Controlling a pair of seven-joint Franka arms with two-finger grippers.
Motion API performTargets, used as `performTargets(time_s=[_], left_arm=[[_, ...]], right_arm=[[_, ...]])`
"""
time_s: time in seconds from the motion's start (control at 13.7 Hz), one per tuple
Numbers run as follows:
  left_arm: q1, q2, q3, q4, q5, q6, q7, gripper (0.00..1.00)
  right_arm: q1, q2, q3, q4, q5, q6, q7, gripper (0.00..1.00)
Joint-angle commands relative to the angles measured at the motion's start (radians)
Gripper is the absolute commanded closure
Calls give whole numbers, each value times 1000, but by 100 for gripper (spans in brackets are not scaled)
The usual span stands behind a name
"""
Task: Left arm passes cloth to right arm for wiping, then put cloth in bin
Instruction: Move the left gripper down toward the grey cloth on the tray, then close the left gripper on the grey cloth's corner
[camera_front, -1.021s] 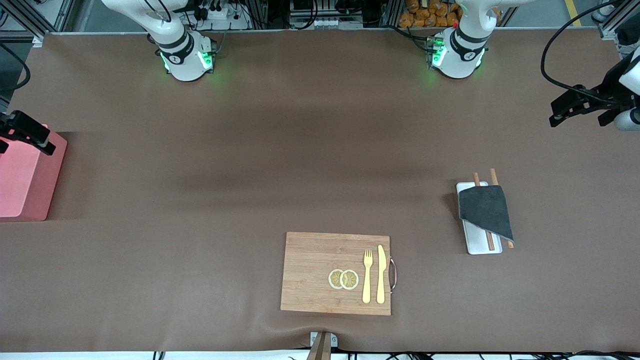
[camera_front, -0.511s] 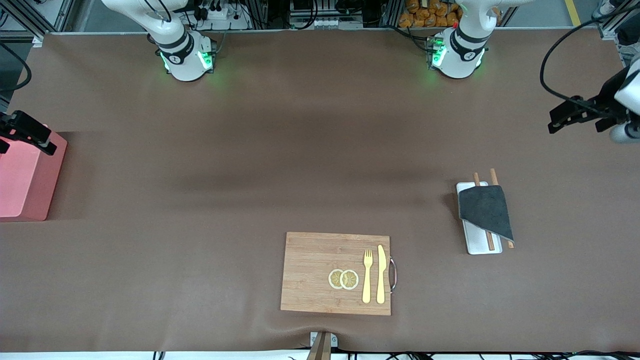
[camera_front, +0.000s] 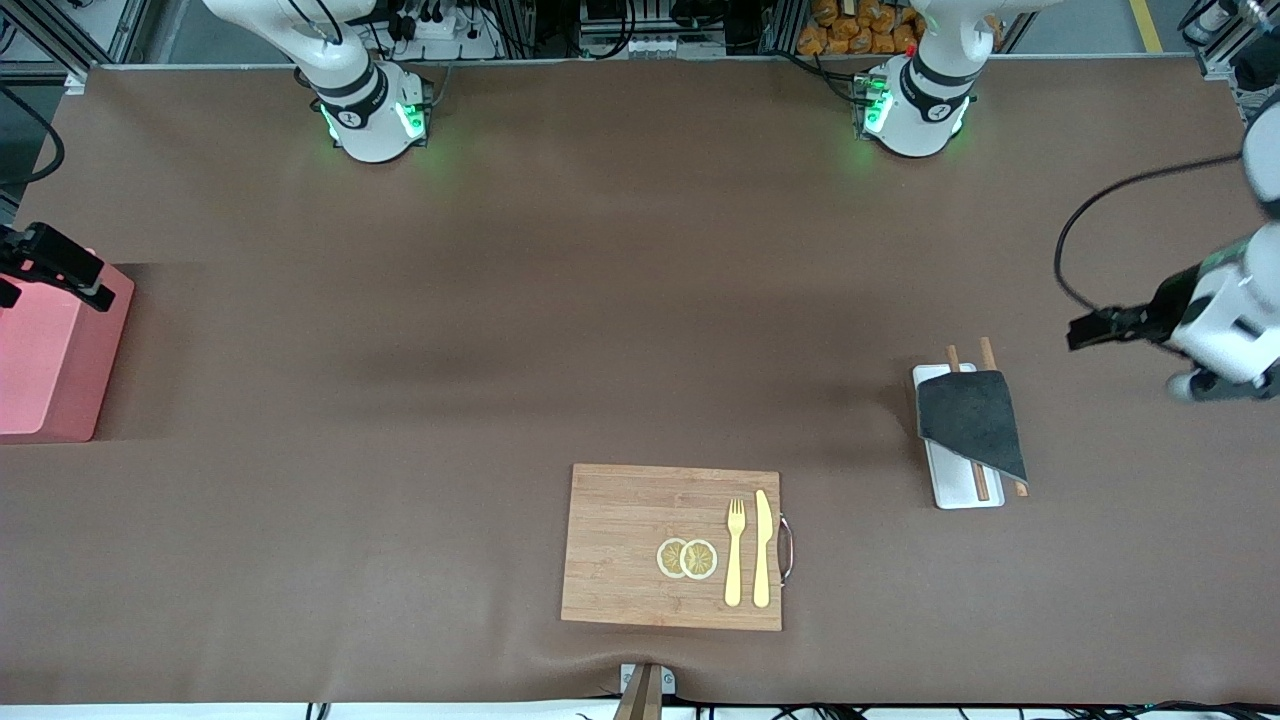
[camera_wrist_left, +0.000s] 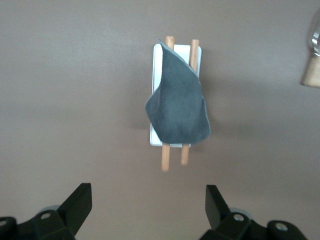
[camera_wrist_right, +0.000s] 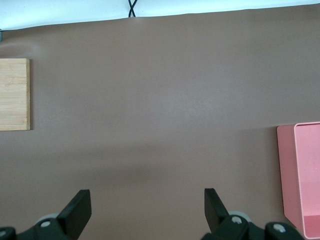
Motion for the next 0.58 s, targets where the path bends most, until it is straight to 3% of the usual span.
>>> performTargets(time_s=[0.0, 0.22, 0.44, 0.51], left_arm=[[11, 11, -7, -127, 14, 164, -33, 0], [9, 39, -7, -234, 14, 332, -47, 15], [8, 79, -7, -251, 16, 374, -70, 38], [8, 93, -8, -251, 16, 386, -71, 39]], right_arm=[[-17, 5, 4, 12, 15, -14, 0, 0], [-17, 8, 4, 15, 13, -11, 0, 0], [-15, 8, 3, 12, 10, -14, -4, 0], [-15, 6, 3, 12, 10, -14, -4, 0]])
